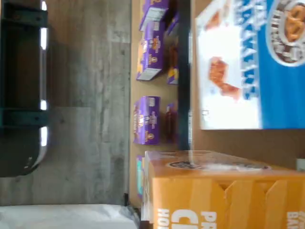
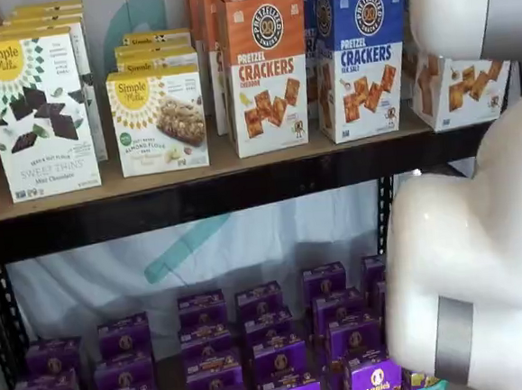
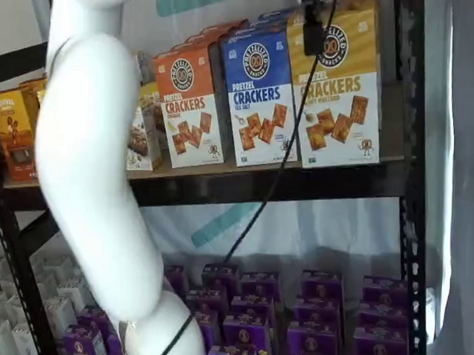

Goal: Retrieve the yellow and white box located on the top shelf, the sixth one from the left

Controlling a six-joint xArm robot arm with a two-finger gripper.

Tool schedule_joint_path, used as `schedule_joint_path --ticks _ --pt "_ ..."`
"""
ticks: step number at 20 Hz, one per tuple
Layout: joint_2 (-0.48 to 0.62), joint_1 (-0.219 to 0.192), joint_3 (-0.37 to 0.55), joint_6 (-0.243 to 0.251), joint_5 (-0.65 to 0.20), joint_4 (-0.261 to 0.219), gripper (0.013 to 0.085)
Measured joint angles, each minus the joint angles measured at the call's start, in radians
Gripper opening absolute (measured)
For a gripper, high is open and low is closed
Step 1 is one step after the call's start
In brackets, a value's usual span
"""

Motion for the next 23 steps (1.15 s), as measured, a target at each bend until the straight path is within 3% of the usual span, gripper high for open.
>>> schedule_joint_path --ticks 8,23 --pt "-0.147 0.007 0.154 -0.012 0.029 -0.050 0.0650" --pt "-0.320 0.149 0.336 0.118 0.065 -0.088 0.0650"
